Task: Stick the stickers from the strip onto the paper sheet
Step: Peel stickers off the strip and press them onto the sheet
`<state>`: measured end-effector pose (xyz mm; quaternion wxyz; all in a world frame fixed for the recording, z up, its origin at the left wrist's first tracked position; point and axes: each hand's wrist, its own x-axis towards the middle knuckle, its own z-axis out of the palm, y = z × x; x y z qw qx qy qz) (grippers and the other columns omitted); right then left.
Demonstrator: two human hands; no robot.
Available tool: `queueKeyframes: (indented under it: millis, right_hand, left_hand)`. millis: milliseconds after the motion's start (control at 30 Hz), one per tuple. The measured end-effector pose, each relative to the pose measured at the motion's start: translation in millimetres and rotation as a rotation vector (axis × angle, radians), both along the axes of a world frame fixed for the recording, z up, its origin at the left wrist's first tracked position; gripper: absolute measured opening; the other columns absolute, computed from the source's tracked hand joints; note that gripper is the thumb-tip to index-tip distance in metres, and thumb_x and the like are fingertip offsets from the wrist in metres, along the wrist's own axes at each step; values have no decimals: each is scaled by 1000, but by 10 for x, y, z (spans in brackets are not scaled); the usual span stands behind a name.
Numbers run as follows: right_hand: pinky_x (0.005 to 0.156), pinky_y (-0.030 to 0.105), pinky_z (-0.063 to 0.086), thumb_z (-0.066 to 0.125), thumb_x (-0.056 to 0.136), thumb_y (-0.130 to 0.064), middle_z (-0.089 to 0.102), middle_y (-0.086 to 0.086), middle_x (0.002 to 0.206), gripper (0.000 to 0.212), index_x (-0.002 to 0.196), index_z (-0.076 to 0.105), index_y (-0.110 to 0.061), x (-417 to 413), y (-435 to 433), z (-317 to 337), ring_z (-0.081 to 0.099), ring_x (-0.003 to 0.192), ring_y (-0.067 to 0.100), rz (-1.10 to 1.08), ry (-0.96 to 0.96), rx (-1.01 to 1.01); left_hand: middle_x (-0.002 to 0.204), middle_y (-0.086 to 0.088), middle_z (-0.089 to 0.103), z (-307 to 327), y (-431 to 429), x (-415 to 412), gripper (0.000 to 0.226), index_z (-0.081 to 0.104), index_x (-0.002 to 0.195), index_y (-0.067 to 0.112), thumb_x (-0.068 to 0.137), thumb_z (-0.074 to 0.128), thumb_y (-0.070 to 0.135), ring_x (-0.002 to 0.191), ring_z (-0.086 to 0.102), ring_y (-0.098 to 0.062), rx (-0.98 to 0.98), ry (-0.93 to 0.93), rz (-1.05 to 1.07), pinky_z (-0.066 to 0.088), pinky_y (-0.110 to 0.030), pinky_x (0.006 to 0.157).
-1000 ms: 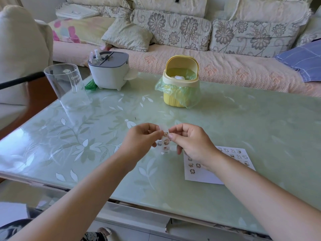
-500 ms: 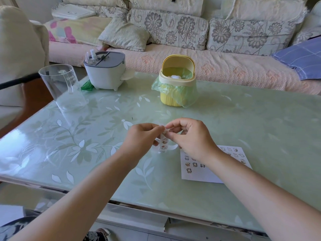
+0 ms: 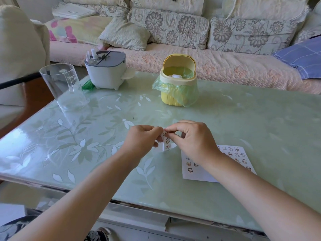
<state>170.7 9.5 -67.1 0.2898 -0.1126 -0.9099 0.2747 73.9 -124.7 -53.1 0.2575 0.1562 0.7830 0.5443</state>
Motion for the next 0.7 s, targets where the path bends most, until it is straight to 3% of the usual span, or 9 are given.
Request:
queueKeyframes:
  millis: [267,500,600,700]
  right_hand:
    - [54,13,32,81,83,-25,55,-36,62,6,85,75,-26,15,20,62,44,51,7,21,-91,-189]
    - [57,15,38,82,81,-25,59,-32,78,18,74,69,-36,-8,2,21,48,54,8,2,-80,-170]
    - [55,15,36,82,82,-24,56,-27,64,10,77,73,-28,20,14,53,43,51,8,6,-112,-289]
    - [49,17,35,81,83,-21,49,-15,47,8,78,74,-24,96,77,99,40,43,7,-4,-175,-475]
  left_hand:
    - [79,-7,73,-32,1,3,23,75,71,17,83,62,31,66,60,-11,-18,69,-29,43,-25,62]
    - [79,-9,73,-63,27,2,26,75,73,11,83,59,28,61,57,-12,-46,52,13,38,-17,48]
    - [65,-3,70,-108,45,-16,26,74,73,11,86,57,27,52,50,-12,-103,109,20,32,-16,41]
    - [51,2,52,-187,52,-44,31,66,72,6,87,55,30,40,35,-12,-218,268,10,28,-19,42]
